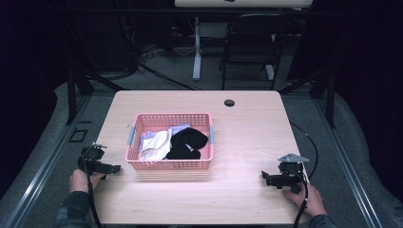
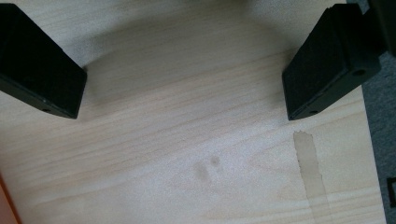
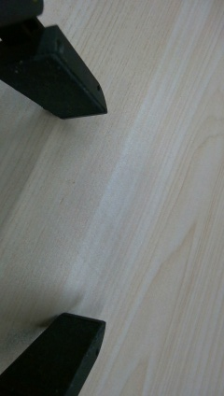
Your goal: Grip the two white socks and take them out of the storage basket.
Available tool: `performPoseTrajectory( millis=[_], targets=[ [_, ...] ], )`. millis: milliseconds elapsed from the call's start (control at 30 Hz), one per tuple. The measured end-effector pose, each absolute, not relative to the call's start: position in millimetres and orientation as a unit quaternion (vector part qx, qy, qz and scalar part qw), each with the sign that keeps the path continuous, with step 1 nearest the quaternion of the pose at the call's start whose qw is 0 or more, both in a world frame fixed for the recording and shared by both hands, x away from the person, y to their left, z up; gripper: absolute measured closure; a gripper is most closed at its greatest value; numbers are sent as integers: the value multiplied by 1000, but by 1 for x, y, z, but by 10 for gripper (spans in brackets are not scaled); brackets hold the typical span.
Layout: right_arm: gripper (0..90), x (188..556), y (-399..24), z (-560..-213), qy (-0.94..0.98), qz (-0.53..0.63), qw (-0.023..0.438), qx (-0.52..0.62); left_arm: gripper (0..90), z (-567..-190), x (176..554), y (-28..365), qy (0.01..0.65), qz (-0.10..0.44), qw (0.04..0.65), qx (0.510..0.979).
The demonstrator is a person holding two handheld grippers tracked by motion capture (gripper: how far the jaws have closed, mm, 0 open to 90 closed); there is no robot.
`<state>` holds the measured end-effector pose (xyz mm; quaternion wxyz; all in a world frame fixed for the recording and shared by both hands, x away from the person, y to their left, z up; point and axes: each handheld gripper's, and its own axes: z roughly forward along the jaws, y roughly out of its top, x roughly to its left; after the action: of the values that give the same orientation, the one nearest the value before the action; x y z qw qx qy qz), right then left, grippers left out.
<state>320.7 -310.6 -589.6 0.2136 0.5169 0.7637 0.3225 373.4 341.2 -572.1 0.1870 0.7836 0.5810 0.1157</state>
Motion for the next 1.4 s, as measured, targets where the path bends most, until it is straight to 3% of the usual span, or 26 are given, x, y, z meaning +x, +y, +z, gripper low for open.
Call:
performPoseTrajectory(
  millis=[833, 1400],
  targets=[
    [0, 321, -311, -590, 764, 323, 214, 517, 1, -571, 373, 343, 581, 126, 193, 781],
    [0, 321, -311, -590, 764, 323, 214, 517, 2, -547, 370, 342, 569, 141, 207, 783]
  ],
)
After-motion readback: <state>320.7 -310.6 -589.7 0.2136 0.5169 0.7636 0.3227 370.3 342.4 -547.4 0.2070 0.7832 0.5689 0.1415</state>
